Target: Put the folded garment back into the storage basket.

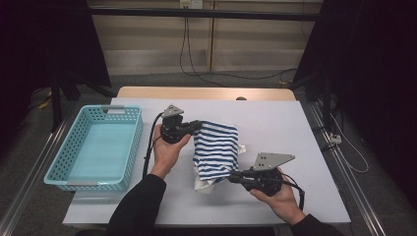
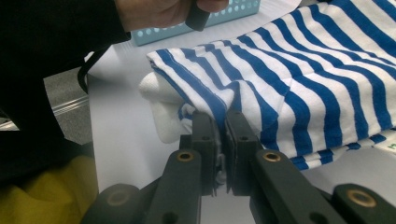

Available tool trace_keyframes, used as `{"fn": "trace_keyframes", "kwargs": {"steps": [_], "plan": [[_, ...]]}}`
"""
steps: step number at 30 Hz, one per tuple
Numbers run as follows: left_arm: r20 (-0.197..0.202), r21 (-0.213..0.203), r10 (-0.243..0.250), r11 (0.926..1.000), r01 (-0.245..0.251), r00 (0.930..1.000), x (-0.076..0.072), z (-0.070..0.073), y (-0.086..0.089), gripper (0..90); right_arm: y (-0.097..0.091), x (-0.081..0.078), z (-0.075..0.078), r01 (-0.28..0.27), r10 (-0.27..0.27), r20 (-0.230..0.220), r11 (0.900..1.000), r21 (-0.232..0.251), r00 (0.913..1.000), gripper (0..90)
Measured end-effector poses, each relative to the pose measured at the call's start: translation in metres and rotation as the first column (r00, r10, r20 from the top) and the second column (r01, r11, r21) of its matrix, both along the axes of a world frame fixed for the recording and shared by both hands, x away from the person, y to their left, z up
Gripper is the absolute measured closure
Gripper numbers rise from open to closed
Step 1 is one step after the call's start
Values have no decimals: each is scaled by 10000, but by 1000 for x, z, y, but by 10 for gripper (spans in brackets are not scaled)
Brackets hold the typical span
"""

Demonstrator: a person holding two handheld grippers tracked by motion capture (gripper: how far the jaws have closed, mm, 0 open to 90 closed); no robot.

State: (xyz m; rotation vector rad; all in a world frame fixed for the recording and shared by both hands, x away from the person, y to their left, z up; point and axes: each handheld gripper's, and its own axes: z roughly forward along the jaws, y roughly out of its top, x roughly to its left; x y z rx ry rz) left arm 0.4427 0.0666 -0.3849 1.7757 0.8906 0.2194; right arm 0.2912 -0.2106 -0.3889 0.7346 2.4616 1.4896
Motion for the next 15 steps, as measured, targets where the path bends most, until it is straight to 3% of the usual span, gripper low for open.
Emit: {"fn": "trace_keyframes", "kwargs": {"steps": [5, 15], "plan": [[161, -38, 86, 10000, -85, 9998, 0, 11, 6, 846, 5, 1, 7, -144, 143, 97, 9998, 148, 9999, 849], [300, -147, 282, 9995, -278, 9992, -1, 19, 17, 847, 15, 3, 17, -315, 304, 372, 9991, 291, 9988, 849]]}}
